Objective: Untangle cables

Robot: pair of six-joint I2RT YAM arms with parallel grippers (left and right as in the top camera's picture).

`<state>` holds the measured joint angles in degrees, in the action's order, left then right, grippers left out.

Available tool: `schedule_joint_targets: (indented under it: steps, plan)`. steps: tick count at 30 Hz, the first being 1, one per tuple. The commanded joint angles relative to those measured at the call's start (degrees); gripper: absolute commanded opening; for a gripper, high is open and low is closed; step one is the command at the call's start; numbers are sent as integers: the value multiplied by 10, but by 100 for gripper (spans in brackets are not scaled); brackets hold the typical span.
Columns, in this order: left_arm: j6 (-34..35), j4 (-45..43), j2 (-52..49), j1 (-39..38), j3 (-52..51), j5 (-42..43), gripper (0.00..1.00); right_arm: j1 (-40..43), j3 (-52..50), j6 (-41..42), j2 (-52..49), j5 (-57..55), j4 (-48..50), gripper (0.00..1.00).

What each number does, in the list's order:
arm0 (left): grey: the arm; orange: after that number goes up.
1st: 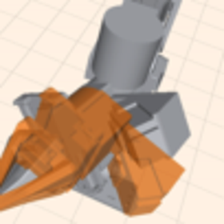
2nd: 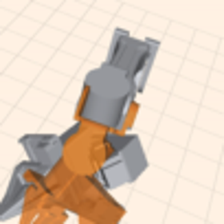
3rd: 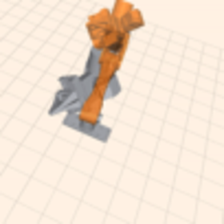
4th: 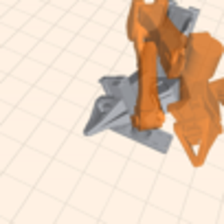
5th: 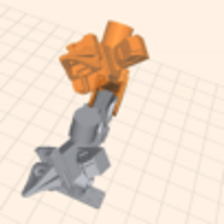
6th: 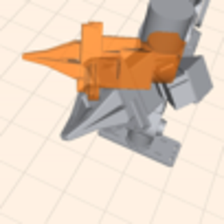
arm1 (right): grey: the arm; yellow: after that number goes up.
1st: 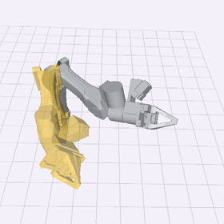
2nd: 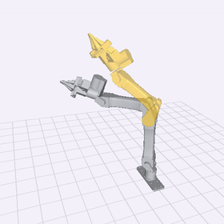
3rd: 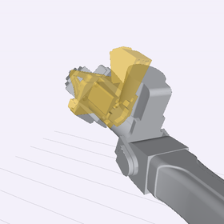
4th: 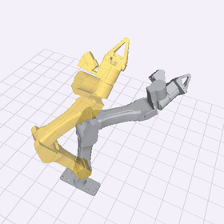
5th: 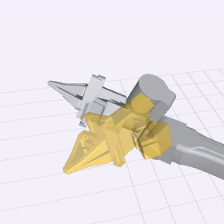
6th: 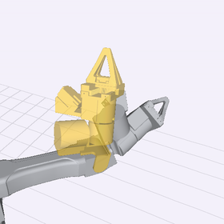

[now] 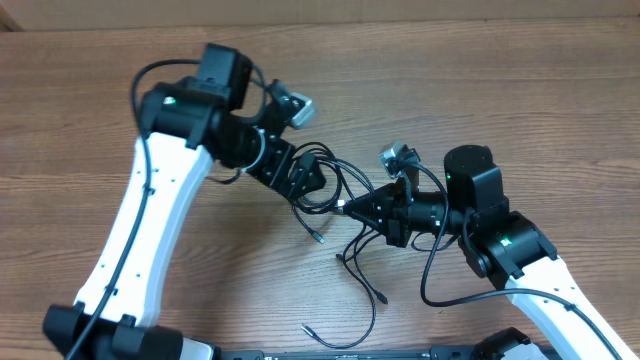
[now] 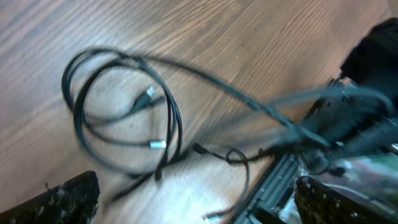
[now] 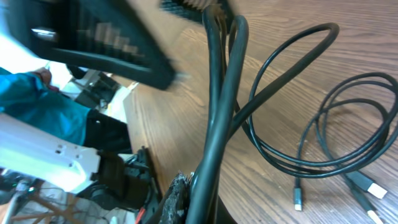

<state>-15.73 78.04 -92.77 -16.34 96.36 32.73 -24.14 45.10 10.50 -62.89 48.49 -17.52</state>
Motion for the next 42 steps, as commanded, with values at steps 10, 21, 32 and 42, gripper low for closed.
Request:
schedule_joint_targets:
  steps: [10,21,32,42]
  plan:
    - [31,-54,-99,-9,-10,-96,100,194,15,133,7,-70,251,4]
    - [250,-139,-112,-3,-9,-168,100,12,14,36,-179,-48,80,18]
    - [293,-121,-46,37,-10,-117,100,60,170,16,-94,-309,-192,100]
    - [299,-103,-108,-37,-37,-259,60,107,320,21,127,-324,-473,100]
